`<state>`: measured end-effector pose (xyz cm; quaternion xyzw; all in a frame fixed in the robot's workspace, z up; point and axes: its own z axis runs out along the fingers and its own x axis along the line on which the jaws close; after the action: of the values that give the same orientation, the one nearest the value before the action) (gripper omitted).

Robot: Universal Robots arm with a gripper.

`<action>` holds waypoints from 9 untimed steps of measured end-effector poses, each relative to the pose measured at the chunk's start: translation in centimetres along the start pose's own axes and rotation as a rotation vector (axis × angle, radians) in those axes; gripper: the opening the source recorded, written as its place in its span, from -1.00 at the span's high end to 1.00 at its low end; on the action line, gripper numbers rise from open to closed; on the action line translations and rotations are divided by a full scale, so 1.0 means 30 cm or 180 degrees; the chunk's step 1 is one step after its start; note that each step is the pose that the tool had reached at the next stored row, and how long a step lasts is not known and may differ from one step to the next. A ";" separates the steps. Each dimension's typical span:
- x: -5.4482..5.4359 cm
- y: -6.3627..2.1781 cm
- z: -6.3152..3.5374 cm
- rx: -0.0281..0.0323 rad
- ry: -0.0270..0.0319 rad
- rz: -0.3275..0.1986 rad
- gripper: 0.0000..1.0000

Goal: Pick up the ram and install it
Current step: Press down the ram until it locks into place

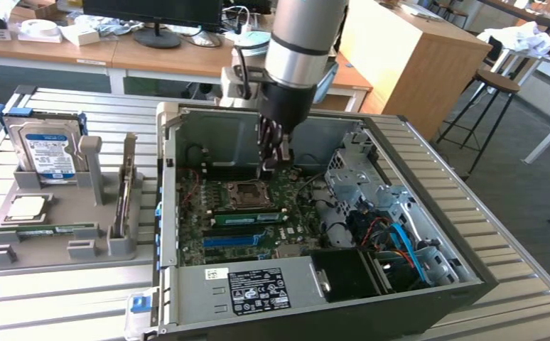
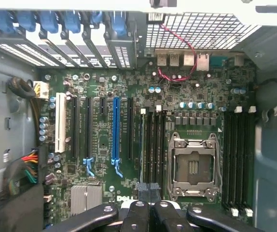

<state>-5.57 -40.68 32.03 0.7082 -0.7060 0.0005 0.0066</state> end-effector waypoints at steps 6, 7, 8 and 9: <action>0.000 0.000 -0.022 0.0000 0.0000 0.0000 0.80; 0.000 0.000 -0.022 0.0000 0.0000 0.0000 0.80; 0.000 0.000 -0.022 0.0000 0.0000 0.0000 0.80; 0.000 0.000 -0.022 0.0000 0.0000 0.0000 0.80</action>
<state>-5.57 -40.68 32.68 0.7082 -0.7059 0.0005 0.0066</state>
